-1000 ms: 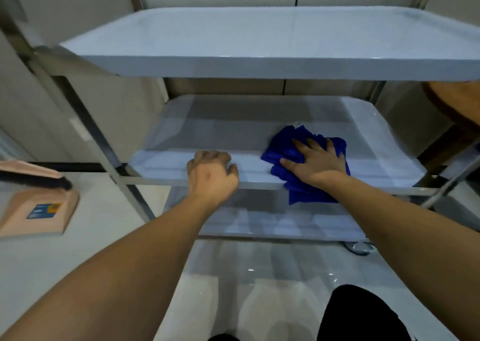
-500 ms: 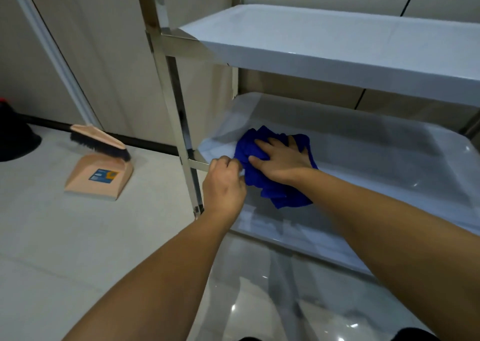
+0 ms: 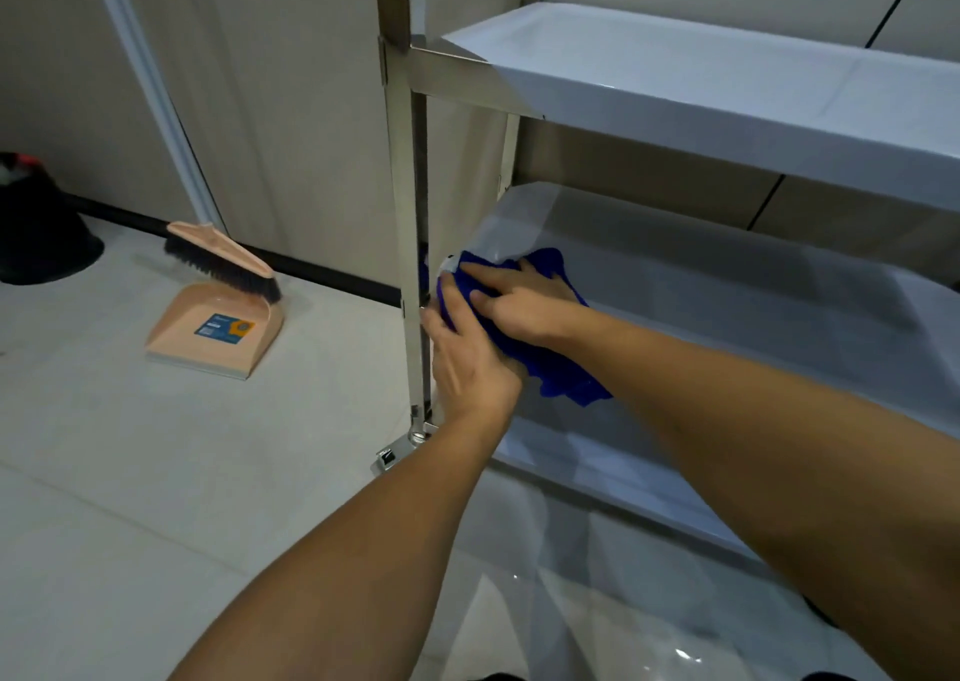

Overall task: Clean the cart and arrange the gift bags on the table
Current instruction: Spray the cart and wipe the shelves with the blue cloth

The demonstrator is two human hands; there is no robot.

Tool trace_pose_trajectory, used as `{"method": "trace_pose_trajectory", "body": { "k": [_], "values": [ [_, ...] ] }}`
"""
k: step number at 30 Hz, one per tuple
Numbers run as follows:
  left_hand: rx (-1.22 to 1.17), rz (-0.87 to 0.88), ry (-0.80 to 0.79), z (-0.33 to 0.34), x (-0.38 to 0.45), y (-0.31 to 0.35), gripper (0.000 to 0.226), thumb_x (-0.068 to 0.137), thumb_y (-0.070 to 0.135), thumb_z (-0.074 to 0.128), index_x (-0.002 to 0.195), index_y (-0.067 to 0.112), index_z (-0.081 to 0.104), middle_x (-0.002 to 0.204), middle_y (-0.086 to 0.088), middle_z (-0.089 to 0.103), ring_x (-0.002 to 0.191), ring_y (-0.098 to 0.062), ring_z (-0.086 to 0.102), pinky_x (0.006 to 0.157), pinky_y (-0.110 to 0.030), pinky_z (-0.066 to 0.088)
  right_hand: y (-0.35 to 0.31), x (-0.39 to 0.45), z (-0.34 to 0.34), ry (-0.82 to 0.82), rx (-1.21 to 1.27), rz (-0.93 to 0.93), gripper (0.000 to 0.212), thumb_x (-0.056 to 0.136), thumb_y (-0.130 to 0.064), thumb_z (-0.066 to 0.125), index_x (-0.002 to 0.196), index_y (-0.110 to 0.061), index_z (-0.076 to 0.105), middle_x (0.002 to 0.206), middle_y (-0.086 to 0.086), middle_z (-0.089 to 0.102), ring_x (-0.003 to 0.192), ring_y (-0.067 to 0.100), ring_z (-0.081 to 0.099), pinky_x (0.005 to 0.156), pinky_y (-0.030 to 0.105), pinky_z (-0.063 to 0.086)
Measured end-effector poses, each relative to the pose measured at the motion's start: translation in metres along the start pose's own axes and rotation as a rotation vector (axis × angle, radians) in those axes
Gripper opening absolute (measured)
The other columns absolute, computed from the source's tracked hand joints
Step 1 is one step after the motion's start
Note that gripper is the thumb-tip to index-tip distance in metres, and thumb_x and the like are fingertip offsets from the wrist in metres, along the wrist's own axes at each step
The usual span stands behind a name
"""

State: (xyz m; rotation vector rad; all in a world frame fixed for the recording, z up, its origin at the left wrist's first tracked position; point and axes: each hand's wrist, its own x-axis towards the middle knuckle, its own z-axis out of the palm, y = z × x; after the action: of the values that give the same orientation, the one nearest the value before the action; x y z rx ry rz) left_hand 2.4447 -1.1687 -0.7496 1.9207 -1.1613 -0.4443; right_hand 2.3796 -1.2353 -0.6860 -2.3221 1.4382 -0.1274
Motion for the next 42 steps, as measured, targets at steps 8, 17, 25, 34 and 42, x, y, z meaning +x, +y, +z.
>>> {"method": "trace_pose_trajectory", "body": {
  "k": [8,17,25,34,42],
  "values": [
    [-0.173,0.002,0.050,-0.050,0.022,-0.036,0.105,0.077,0.007,0.073,0.159,0.032,0.011,0.152,-0.001,0.040,0.127,-0.023,0.052,0.104,-0.040,0.049,-0.029,0.013,0.026,0.052,-0.031,-0.084,0.051,0.103,-0.036,0.039,0.153,-0.040,0.034,0.143,0.000,0.054,0.143,0.027,0.032,0.118,0.052,0.022],
    [-0.021,0.180,-0.145,-0.049,0.012,-0.052,0.108,0.071,0.008,0.080,0.158,0.026,0.018,0.161,-0.001,0.020,0.132,-0.020,0.046,0.099,-0.026,0.045,0.002,-0.001,0.045,0.106,-0.370,-0.118,0.067,0.100,-0.052,0.046,0.156,-0.046,0.011,0.165,-0.001,0.016,0.151,0.035,0.009,0.112,0.065,0.025],
    [0.158,0.380,-0.040,-0.018,-0.014,-0.008,0.080,0.069,0.001,0.063,0.145,0.014,0.042,0.155,-0.009,0.034,0.138,-0.028,0.038,0.114,-0.041,0.039,0.054,-0.043,0.036,0.167,-0.459,-0.136,0.070,0.103,-0.049,0.043,0.158,-0.040,0.002,0.168,-0.002,0.009,0.153,0.034,0.006,0.112,0.063,0.028],
    [0.250,0.675,-0.249,0.050,-0.053,0.063,0.071,0.067,0.016,0.048,0.137,0.011,0.059,0.144,-0.011,0.056,0.139,-0.030,0.043,0.118,-0.050,0.031,0.126,-0.106,0.010,0.105,-0.484,0.010,0.082,0.094,-0.046,0.060,0.160,-0.027,0.013,0.167,-0.001,0.014,0.155,0.029,-0.005,0.118,0.061,0.022],
    [0.331,0.787,-0.313,0.115,-0.098,0.099,0.079,0.080,0.046,0.060,0.149,0.013,0.041,0.153,-0.013,0.042,0.141,-0.033,0.037,0.119,-0.052,0.028,0.231,-0.194,-0.004,0.304,-0.425,0.152,0.068,0.098,-0.055,0.043,0.158,-0.039,0.016,0.167,-0.011,0.013,0.155,0.026,0.004,0.116,0.065,0.019]
  ]
}}
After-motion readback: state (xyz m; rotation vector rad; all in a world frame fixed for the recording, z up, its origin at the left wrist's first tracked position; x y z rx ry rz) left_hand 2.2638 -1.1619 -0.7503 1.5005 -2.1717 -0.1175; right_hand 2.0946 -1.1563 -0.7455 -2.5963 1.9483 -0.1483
